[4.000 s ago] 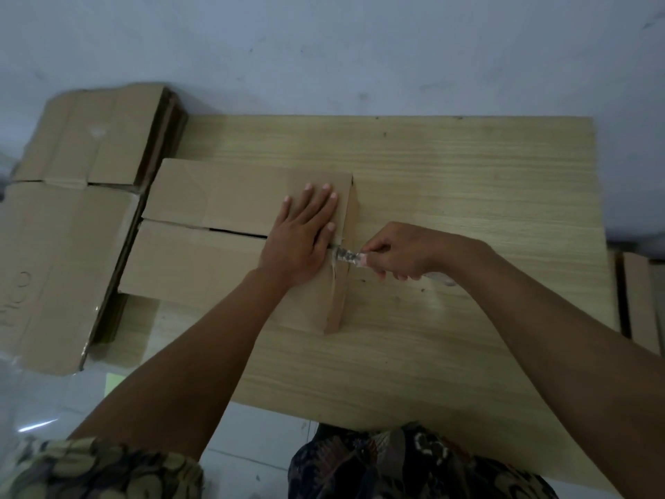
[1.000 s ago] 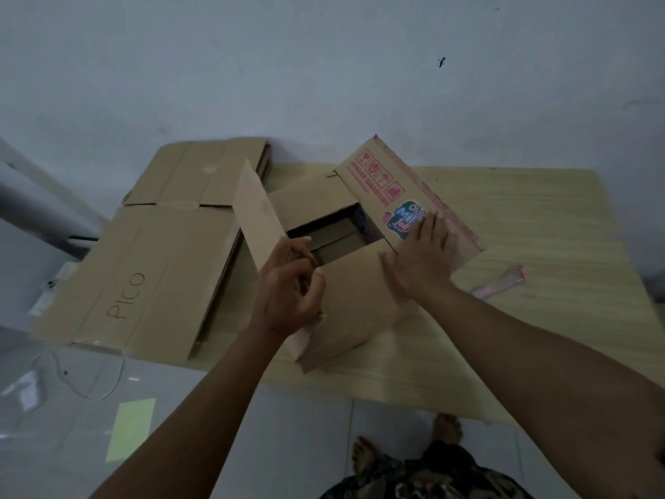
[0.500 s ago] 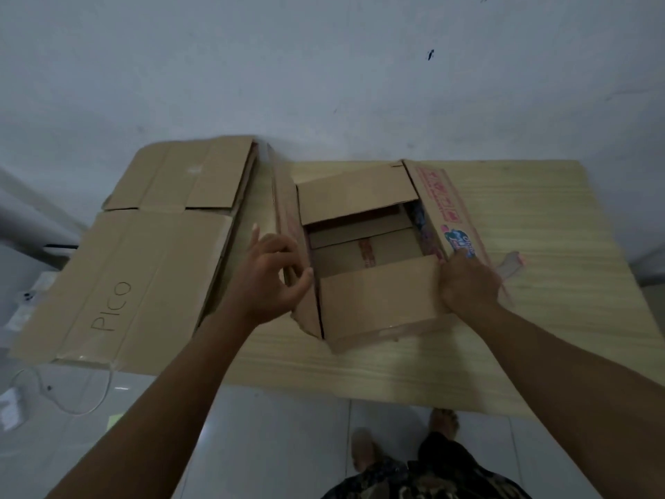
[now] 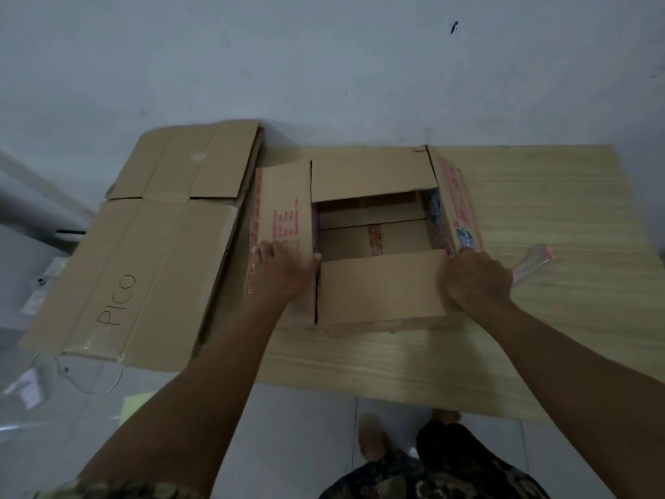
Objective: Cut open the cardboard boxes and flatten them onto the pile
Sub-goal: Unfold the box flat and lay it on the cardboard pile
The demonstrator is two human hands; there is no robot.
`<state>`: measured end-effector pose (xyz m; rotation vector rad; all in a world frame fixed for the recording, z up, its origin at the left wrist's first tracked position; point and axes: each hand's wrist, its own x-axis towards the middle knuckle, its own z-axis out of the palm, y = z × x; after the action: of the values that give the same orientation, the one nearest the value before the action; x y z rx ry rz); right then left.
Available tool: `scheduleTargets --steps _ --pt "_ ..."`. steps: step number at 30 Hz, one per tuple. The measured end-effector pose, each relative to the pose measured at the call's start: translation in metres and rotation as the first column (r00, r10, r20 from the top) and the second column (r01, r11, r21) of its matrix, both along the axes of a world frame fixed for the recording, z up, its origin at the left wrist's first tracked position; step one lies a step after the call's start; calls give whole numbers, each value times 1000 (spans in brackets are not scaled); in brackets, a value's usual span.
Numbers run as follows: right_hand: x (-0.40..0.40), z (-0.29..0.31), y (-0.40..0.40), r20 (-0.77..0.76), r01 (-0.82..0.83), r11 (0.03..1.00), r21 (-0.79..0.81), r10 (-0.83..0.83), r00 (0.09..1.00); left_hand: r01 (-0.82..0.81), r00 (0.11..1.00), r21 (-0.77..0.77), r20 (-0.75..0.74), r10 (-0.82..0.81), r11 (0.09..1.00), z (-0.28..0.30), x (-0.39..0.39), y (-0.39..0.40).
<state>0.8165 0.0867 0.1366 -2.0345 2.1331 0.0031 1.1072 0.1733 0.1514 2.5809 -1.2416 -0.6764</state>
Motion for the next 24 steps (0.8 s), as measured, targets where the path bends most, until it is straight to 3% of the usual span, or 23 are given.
scheduleTargets --steps 2,5,10,14,16,18,21,24 --pt "-2 2 -7 44 19 1000 9 -19 999 -117 992 13 -38 117 993 -11 -10 -14" --pt "-1 1 -22 165 108 994 21 -110 980 -197 980 49 30 196 979 -20 -14 -34" --pt "8 -6 -44 172 86 995 43 -92 981 -152 987 8 56 151 988 -28 -20 -54" --pt "7 -11 -58 181 15 999 35 -21 983 -214 966 -128 -173 191 968 -27 -16 -61" --pt "8 -9 -67 219 -4 1000 23 -1 976 -327 893 -193 -385 236 925 -24 -12 -64" --pt "12 -5 -76 292 0 1000 29 -8 956 -401 827 -193 -496 264 895 -24 -7 -65" --pt "14 -2 -84 346 -2 998 55 -18 938 -408 815 -171 -512 273 897 -25 -7 -67" --pt "12 2 -85 266 -11 998 57 -5 964 -320 888 -150 -391 241 936 -23 -7 -72"
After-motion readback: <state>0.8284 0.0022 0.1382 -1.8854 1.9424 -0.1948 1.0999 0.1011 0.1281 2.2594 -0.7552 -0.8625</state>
